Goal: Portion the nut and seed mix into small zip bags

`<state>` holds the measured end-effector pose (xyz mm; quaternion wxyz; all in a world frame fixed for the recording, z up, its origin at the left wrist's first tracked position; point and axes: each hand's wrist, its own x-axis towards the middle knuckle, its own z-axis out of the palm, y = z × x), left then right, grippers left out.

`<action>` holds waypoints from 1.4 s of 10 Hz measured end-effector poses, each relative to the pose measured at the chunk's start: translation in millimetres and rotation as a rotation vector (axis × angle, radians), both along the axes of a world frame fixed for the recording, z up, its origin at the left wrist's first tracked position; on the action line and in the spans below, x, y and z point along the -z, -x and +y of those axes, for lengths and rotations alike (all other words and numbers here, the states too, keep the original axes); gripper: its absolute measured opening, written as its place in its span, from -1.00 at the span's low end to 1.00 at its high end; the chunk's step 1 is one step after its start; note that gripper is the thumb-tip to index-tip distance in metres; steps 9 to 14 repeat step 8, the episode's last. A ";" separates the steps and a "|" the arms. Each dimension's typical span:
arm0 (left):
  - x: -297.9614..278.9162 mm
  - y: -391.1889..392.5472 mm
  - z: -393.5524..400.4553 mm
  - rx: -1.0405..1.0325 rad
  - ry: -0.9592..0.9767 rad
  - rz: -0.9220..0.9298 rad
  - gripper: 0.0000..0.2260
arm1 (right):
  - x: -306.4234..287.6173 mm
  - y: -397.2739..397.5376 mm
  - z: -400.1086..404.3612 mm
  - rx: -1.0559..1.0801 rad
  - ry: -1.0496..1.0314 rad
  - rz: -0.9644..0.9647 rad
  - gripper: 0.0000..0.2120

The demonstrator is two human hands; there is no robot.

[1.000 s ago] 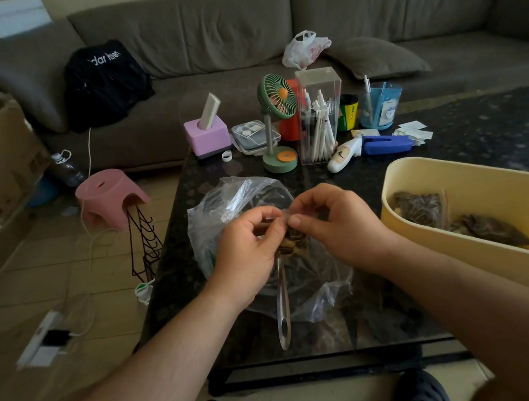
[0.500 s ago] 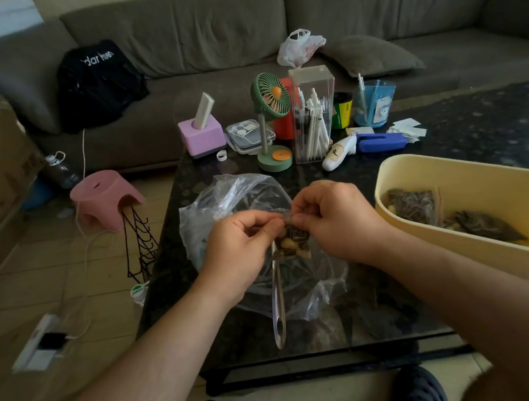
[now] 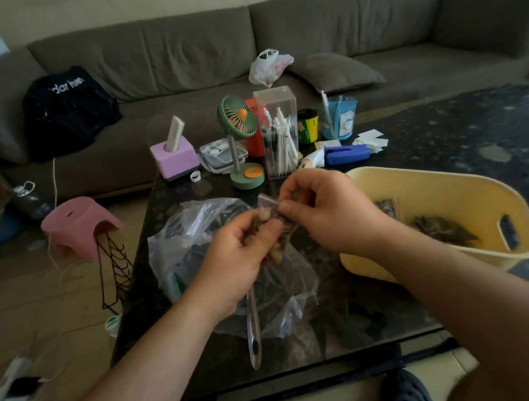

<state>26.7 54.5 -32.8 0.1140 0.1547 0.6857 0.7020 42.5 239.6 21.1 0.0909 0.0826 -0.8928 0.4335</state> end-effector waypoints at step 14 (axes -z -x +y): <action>-37.7 71.0 197.6 0.543 1.575 1.052 -0.86 | 38.0 26.8 144.3 0.148 -0.554 -0.699 -0.78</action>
